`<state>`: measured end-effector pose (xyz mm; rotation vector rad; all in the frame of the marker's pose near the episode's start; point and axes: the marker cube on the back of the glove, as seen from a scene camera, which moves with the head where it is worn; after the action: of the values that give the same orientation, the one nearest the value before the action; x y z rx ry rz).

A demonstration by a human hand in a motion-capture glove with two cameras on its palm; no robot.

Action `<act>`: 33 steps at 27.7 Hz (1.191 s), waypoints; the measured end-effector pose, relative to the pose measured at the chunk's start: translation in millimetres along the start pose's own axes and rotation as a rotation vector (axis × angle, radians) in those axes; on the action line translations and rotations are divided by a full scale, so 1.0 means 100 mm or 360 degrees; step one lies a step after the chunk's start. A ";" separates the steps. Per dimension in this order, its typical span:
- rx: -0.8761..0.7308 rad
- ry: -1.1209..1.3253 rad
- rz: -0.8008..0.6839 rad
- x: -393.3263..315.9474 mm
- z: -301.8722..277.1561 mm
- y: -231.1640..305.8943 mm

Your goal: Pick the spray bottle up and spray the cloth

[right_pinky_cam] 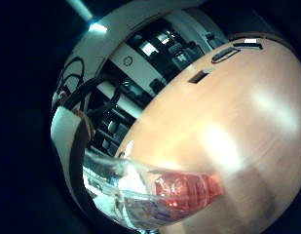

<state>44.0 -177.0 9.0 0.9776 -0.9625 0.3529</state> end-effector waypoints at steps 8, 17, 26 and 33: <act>0.0114 0.0094 -0.0160 -0.11 -0.01 -0.05; -0.0128 0.0179 -0.0481 -0.57 -0.19 -0.25; -0.0218 0.0425 -0.0899 -1.07 -0.28 -0.63; -0.0341 0.0640 -0.1202 -1.29 -0.18 -0.63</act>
<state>21.5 -176.7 -134.1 0.9533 -0.2183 -0.1863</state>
